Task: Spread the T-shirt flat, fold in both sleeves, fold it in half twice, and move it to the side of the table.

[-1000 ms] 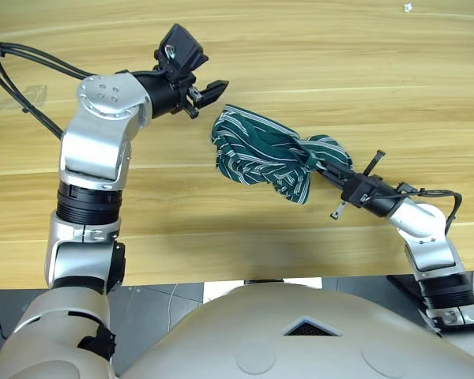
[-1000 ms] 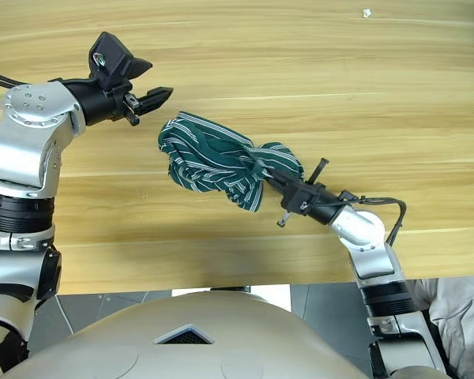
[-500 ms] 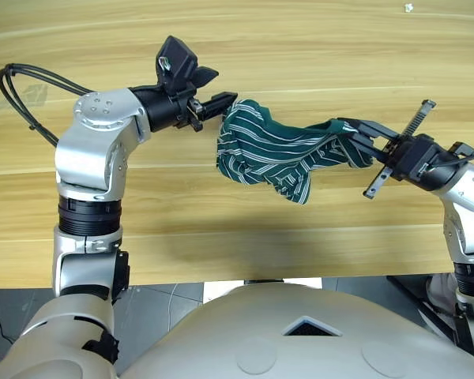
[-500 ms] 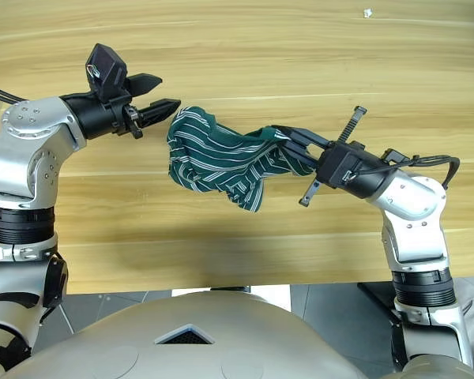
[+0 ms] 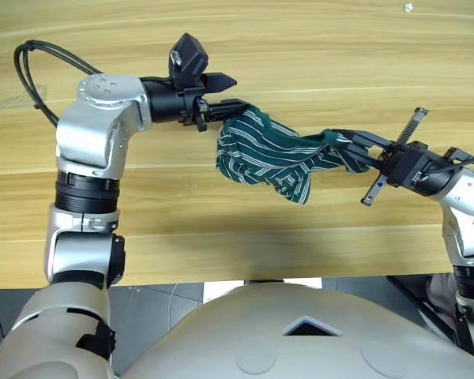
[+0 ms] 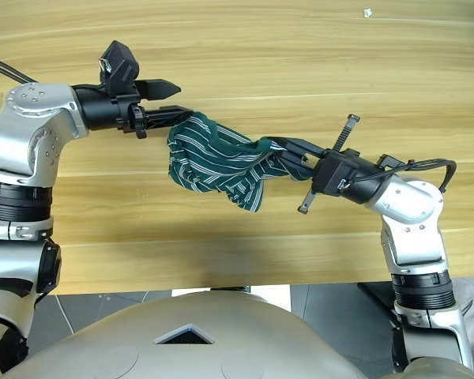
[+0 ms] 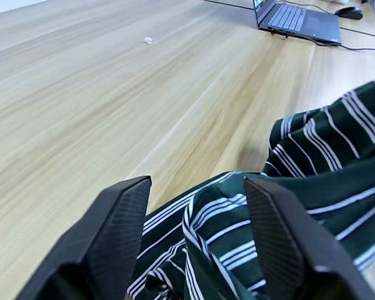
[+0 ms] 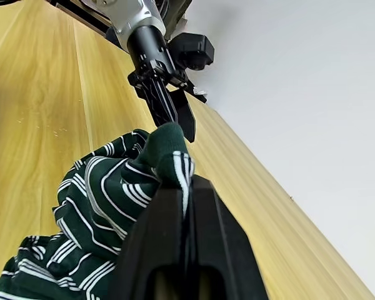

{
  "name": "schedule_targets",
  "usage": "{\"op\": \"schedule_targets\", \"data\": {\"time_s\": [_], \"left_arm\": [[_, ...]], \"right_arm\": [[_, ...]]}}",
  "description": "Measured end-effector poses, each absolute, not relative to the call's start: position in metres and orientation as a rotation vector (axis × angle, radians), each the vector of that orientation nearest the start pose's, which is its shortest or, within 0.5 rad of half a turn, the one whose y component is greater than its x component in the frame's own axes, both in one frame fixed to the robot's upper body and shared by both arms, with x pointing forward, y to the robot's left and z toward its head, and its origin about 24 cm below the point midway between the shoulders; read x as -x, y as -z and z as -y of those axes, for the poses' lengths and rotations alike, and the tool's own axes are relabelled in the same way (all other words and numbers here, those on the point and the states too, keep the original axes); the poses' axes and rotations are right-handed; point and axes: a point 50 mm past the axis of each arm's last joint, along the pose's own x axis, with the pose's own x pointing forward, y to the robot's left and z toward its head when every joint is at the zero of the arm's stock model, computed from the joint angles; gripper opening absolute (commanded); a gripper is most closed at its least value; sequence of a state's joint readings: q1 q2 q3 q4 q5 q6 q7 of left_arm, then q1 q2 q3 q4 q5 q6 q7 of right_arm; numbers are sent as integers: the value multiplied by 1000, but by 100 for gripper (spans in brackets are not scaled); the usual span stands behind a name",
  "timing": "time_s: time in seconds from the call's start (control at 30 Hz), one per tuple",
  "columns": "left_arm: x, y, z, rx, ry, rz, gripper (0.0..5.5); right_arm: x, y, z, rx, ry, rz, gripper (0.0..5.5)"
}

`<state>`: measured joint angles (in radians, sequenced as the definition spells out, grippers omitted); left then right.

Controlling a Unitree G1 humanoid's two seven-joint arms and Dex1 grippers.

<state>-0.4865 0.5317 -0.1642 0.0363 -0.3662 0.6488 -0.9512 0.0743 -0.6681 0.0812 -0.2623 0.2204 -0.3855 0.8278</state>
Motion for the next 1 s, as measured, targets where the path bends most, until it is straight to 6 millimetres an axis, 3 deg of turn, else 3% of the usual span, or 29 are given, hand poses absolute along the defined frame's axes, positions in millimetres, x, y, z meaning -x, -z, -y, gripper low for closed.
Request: {"op": "schedule_targets", "data": {"time_s": [0.33, 0.6, 1.0], "left_arm": [[-298, -101, -146, -174, 1107, -459, 277], [-302, -85, -157, -218, 1015, -542, 277], [-295, -88, -149, -230, 1089, -526, 91]], "right_arm": [[-203, -115, 176, 609, -1066, 342, 4], [-201, -114, 174, 621, -1054, 362, 4], [-200, -110, 175, 641, -1049, 354, 0]]}}
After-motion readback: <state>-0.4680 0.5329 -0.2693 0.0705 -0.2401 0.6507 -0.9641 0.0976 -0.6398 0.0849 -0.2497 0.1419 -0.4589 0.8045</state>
